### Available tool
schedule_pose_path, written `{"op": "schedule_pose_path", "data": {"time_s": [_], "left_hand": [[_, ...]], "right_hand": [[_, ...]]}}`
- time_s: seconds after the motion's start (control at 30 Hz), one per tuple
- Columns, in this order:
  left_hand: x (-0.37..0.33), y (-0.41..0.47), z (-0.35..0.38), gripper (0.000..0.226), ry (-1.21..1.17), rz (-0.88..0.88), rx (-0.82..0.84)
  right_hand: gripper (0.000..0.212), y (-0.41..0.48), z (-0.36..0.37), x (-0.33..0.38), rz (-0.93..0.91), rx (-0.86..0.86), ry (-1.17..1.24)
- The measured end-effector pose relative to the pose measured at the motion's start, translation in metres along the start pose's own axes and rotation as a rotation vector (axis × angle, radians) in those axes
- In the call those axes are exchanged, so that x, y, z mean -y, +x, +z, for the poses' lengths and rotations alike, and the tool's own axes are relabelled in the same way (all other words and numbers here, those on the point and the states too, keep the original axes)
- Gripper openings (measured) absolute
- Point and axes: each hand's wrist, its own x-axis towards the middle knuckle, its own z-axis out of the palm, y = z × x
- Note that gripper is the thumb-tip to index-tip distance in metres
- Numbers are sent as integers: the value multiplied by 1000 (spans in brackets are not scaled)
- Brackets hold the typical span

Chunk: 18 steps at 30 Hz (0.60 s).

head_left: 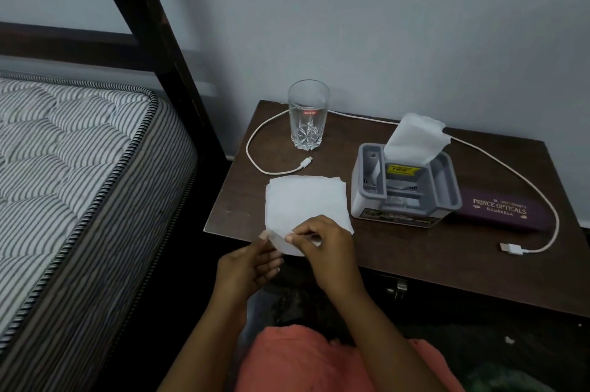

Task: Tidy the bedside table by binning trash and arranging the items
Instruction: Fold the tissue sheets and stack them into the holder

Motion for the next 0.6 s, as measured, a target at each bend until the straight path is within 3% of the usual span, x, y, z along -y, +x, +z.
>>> {"op": "schedule_pose_path", "data": {"time_s": [0.17, 0.4, 0.53, 0.6], "left_hand": [[1, 2, 1, 27, -11, 8, -16], [5, 5, -2, 27, -37, 19, -2], [7, 4, 1, 16, -153, 26, 48], [8, 3, 4, 14, -183, 29, 73]], "right_hand": [[3, 3, -3, -2, 96, 8, 141], [10, 3, -5, -3, 124, 10, 103], [4, 0, -3, -3, 18, -77, -11], [6, -3, -5, 0, -95, -39, -193]]}}
